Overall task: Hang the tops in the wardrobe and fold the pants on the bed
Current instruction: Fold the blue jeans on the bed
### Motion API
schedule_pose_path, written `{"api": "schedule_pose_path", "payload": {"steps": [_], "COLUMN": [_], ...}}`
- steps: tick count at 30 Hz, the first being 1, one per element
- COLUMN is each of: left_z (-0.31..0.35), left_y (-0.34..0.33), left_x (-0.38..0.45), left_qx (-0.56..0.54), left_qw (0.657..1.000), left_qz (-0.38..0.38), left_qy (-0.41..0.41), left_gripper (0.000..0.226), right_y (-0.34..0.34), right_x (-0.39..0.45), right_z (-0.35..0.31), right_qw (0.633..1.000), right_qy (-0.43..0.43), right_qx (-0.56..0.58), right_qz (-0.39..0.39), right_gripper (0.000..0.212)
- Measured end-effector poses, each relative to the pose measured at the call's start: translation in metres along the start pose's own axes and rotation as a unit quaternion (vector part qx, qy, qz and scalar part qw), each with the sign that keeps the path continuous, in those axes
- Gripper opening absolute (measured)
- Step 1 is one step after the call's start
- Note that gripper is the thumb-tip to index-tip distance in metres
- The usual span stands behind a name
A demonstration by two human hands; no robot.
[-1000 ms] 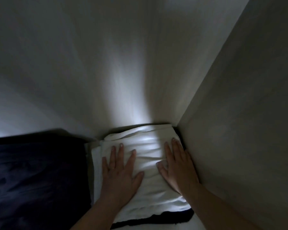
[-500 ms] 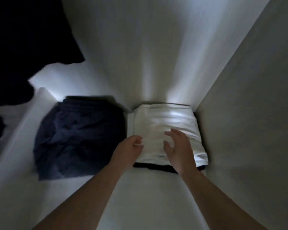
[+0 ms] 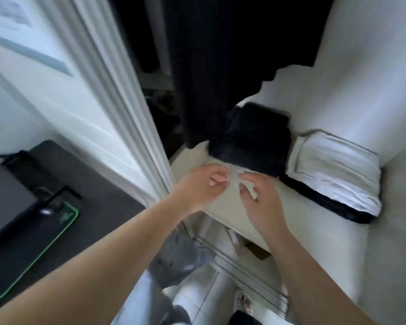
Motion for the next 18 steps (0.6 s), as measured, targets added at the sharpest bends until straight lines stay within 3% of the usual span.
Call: {"api": "schedule_pose_path", "payload": {"steps": [9,14,18], "left_z": [-0.086,-0.161,-0.207], "left_y": [0.118,0.135,0.13], "left_x": [-0.187,-0.265,-0.327], "left_qx": [0.038,-0.003,-0.019], "left_qw": [0.989,0.975,0.954], "left_qz": [0.123,0.162,0.204], "left_qy": [0.067,0.15,0.219], "left_gripper": [0.028,0.021,0.021], "right_y": [-0.065,-0.086,-0.105], "right_x": [-0.052,-0.084,-0.11], "right_z": [-0.137,-0.18,-0.21], "right_qw": [0.981,0.96,0.917], "right_qy": [0.138,0.186,0.248], "right_qx": [0.018,0.012,-0.008], "right_qz": [-0.135,-0.207,-0.311], "right_gripper": [0.024,0.021,0.023]}}
Point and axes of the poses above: each hand's wrist, its own x-axis towards the middle knuckle, its own y-axis out of the back of the hand, z = x × y, the point moved 2 cm from there along x, towards the middle knuckle, and after that the axes turned 10 degrees about y, right-handed, at the moved point
